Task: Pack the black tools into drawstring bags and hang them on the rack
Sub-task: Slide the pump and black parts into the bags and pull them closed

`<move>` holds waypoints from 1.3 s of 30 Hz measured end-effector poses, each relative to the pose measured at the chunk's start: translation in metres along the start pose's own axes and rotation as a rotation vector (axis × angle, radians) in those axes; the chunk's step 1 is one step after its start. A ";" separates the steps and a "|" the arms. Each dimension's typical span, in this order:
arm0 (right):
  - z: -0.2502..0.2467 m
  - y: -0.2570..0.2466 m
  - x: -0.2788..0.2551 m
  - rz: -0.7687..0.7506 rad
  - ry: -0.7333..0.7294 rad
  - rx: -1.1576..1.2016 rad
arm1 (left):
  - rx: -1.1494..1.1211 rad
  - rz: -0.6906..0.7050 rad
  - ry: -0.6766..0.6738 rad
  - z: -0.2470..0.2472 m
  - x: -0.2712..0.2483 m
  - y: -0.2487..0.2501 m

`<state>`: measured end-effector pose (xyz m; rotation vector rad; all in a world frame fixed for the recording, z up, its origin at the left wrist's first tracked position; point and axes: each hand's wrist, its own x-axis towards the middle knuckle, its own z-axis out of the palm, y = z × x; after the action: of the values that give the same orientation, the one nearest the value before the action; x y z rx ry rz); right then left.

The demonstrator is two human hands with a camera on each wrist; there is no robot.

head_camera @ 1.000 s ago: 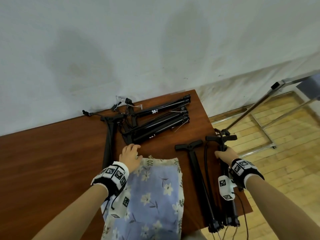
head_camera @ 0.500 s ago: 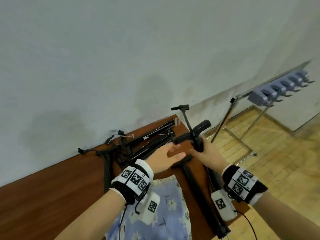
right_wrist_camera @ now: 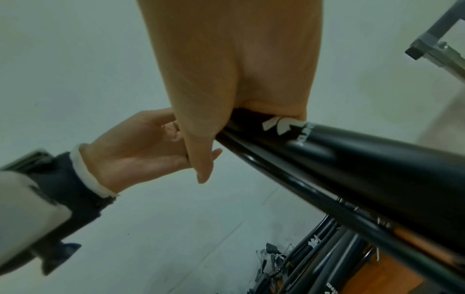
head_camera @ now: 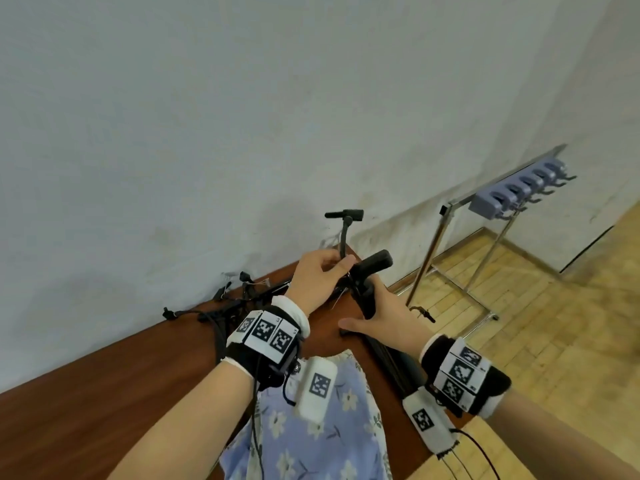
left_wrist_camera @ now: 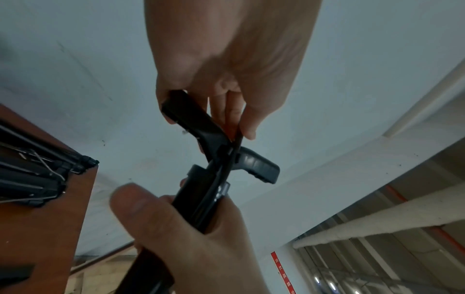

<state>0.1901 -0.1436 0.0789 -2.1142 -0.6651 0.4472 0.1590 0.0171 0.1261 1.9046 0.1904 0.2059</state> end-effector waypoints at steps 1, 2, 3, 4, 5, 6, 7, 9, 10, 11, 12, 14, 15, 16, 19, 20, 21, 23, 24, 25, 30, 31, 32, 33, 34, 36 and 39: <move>0.000 -0.002 -0.001 0.000 0.004 -0.013 | -0.004 0.000 0.017 0.000 -0.001 0.001; -0.001 -0.003 -0.002 0.001 0.010 -0.031 | 0.001 0.001 0.035 -0.001 -0.001 0.001; -0.001 -0.004 -0.003 -0.001 0.020 -0.051 | 0.012 -0.002 0.053 -0.001 -0.001 0.001; -0.001 -0.005 -0.005 -0.003 0.025 -0.070 | 0.015 -0.007 0.064 -0.001 -0.001 0.001; 0.000 -0.005 -0.007 -0.004 0.021 -0.088 | 0.011 -0.018 0.067 -0.002 -0.002 0.001; 0.001 -0.004 -0.009 -0.008 0.011 -0.102 | 0.003 -0.025 0.065 -0.003 -0.004 0.002; 0.003 -0.003 -0.011 -0.010 0.002 -0.103 | 0.003 -0.032 0.068 -0.003 -0.004 0.002; 0.004 0.001 -0.012 -0.009 -0.003 -0.069 | 0.025 -0.040 0.090 -0.001 -0.005 0.003; 0.003 0.001 -0.012 -0.014 -0.012 -0.046 | 0.039 -0.041 0.102 0.000 -0.005 0.004; 0.003 0.001 -0.012 -0.017 -0.026 -0.026 | 0.048 -0.037 0.120 0.000 -0.004 0.005; 0.002 0.002 -0.011 -0.017 -0.038 -0.008 | 0.058 -0.035 0.137 0.000 -0.003 0.006; 0.004 0.004 -0.014 -0.001 -0.055 0.023 | 0.076 -0.018 0.177 -0.002 -0.003 0.007; 0.006 0.007 -0.016 0.011 -0.059 0.031 | 0.086 -0.009 0.200 -0.003 -0.002 0.009; 0.008 0.009 -0.019 0.018 -0.053 0.037 | 0.100 -0.005 0.215 -0.006 -0.001 0.010; 0.009 0.018 -0.024 0.033 -0.016 0.060 | 0.243 -0.010 0.180 -0.012 0.003 0.020; 0.008 0.019 -0.025 0.028 -0.011 0.072 | 0.354 0.006 0.208 -0.013 0.002 0.023; 0.006 0.019 -0.026 0.019 -0.011 0.082 | 0.485 0.062 0.277 -0.016 -0.001 0.029; 0.003 0.019 -0.028 -0.001 -0.009 0.098 | 0.605 0.243 0.304 -0.022 -0.002 0.034; 0.002 0.017 -0.027 -0.009 -0.008 0.102 | 0.564 0.300 0.200 -0.026 -0.001 0.036; -0.001 0.014 -0.027 -0.023 0.000 0.107 | 0.494 0.335 0.088 -0.026 -0.004 0.041; -0.014 0.004 -0.021 -0.099 0.034 0.154 | 0.087 0.118 -0.252 -0.017 -0.030 0.053; -0.014 0.002 -0.021 -0.110 0.039 0.160 | -0.044 0.114 -0.300 -0.016 -0.038 0.051; -0.014 0.002 -0.021 -0.116 0.049 0.163 | -0.165 0.122 -0.262 -0.019 -0.040 0.044; -0.014 0.000 -0.023 -0.124 0.058 0.169 | -0.182 0.145 -0.174 -0.022 -0.038 0.036; -0.015 -0.001 -0.022 -0.128 0.061 0.179 | -0.230 0.058 -0.170 -0.018 -0.040 0.035; -0.016 -0.004 -0.019 -0.126 0.040 0.212 | -0.318 -0.133 -0.241 -0.008 -0.032 0.016; -0.009 -0.007 -0.013 -0.110 0.001 0.202 | -0.251 -0.052 -0.161 0.013 -0.037 0.017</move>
<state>0.1823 -0.1539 0.0906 -1.8780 -0.7017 0.4339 0.1267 -0.0092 0.1357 1.6562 0.0998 0.0378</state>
